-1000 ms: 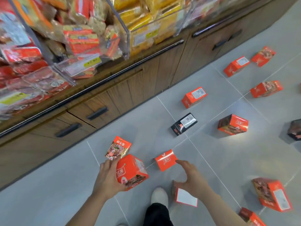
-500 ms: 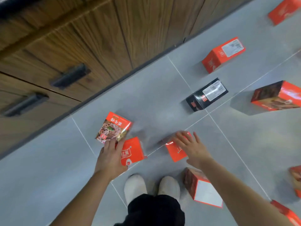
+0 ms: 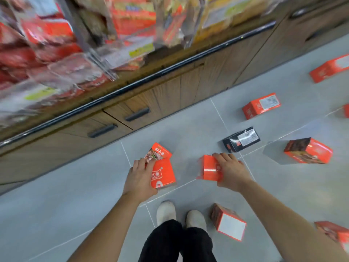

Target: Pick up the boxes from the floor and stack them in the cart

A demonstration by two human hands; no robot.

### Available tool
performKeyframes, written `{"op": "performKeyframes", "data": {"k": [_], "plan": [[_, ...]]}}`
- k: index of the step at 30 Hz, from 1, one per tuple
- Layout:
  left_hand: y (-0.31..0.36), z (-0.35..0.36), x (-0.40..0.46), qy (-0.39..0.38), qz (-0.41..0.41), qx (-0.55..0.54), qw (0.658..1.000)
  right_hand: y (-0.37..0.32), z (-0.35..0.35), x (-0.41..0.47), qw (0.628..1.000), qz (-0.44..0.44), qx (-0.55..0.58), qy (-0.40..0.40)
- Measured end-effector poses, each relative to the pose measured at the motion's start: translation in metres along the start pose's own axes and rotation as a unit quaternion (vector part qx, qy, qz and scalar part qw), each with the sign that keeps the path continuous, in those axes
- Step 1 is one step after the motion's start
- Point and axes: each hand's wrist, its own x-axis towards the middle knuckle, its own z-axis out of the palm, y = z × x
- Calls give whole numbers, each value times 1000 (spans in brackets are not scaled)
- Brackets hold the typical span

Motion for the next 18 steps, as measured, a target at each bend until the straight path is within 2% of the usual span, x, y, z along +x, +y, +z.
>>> {"op": "performKeyframes", "data": {"k": [6,9,18], "plan": [[39,-146,-77,43,-50,-56,996,-61,-151,-78,996,-41,51,69],[49,-196,-123,74,-85,-61,992,-90,-210,-116,994,-75,49,65],[32,-281,-266,127,-171,-134,968,-188,-306,-203,978,-197,-8,67]]}}
